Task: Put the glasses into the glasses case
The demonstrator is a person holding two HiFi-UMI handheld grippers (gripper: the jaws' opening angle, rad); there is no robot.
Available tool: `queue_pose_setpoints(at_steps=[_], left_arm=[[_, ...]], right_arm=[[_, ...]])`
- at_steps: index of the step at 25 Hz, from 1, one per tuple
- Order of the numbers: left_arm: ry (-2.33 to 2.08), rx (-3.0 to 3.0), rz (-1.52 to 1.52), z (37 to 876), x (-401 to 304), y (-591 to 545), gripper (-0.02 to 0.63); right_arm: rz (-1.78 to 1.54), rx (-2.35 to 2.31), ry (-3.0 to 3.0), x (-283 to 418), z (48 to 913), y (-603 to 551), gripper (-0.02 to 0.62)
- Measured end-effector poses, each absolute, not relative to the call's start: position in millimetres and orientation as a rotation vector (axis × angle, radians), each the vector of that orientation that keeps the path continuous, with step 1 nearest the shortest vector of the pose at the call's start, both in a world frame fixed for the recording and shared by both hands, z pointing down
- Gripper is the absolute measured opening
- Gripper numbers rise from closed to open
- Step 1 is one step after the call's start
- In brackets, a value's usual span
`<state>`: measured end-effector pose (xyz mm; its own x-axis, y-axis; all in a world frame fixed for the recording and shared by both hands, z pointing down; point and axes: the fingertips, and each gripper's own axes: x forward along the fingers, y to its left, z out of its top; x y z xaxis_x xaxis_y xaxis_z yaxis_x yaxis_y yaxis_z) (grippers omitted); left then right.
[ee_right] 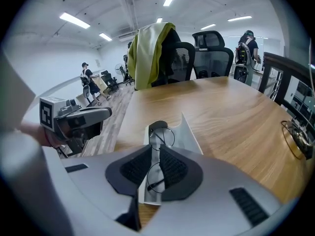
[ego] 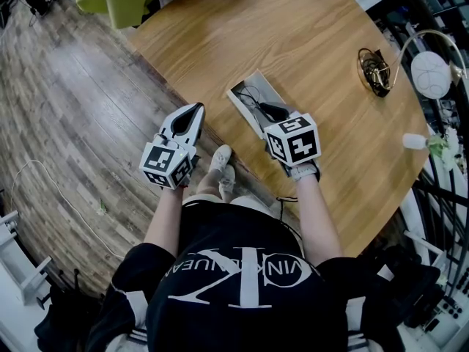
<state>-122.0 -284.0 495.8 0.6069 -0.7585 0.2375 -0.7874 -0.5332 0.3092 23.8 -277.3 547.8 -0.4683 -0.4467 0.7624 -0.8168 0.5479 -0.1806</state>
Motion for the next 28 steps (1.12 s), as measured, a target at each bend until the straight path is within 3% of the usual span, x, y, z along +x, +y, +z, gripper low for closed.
queue_pose_setpoints(at_steps=[28], left_arm=[[-1.251,2.597,0.035,429,-106,-268,0.015]], right_arm=[[0.57,1.341,-2.404,63,453,-254,0.028]])
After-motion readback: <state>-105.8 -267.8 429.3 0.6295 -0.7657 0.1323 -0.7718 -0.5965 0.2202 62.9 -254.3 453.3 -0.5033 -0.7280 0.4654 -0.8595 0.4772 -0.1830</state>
